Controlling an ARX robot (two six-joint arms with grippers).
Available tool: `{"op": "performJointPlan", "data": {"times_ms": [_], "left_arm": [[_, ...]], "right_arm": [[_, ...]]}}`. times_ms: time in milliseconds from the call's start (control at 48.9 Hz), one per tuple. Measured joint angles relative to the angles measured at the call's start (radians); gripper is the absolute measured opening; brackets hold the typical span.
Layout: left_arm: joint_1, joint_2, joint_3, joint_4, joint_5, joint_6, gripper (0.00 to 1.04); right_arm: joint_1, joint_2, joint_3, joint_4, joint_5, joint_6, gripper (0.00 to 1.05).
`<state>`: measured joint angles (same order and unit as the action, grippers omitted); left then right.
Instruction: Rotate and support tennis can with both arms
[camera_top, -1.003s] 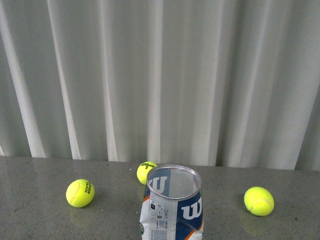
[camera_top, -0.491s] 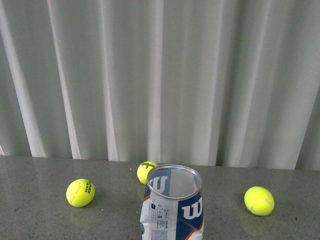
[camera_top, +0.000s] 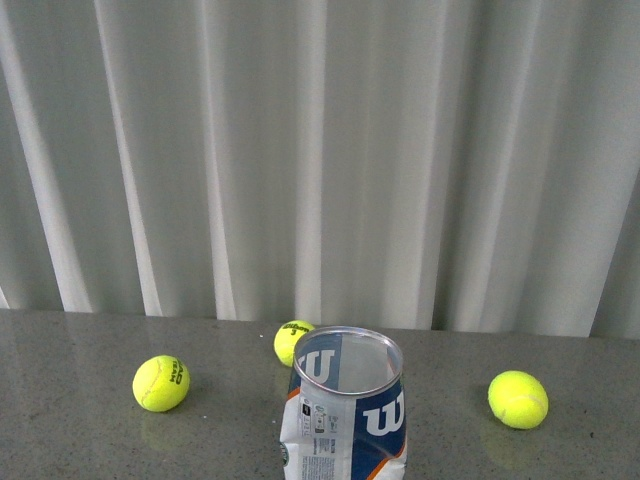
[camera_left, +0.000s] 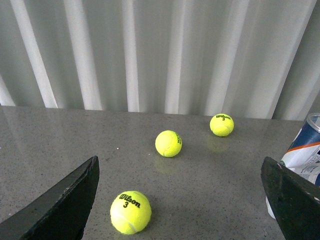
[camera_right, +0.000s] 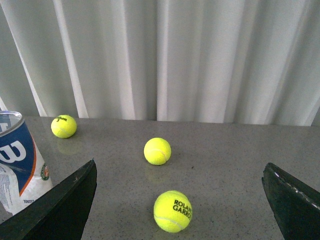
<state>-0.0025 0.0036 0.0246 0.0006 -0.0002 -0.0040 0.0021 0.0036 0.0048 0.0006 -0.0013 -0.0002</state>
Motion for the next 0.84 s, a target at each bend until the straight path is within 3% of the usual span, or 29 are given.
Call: {"op": "performJointPlan", "data": {"times_ms": [839], "left_arm": [[0.000, 0.000, 0.000, 0.000, 0.000, 0.000, 0.98]], "right_arm": [[0.000, 0.000, 0.000, 0.000, 0.000, 0.000, 0.98]]}}
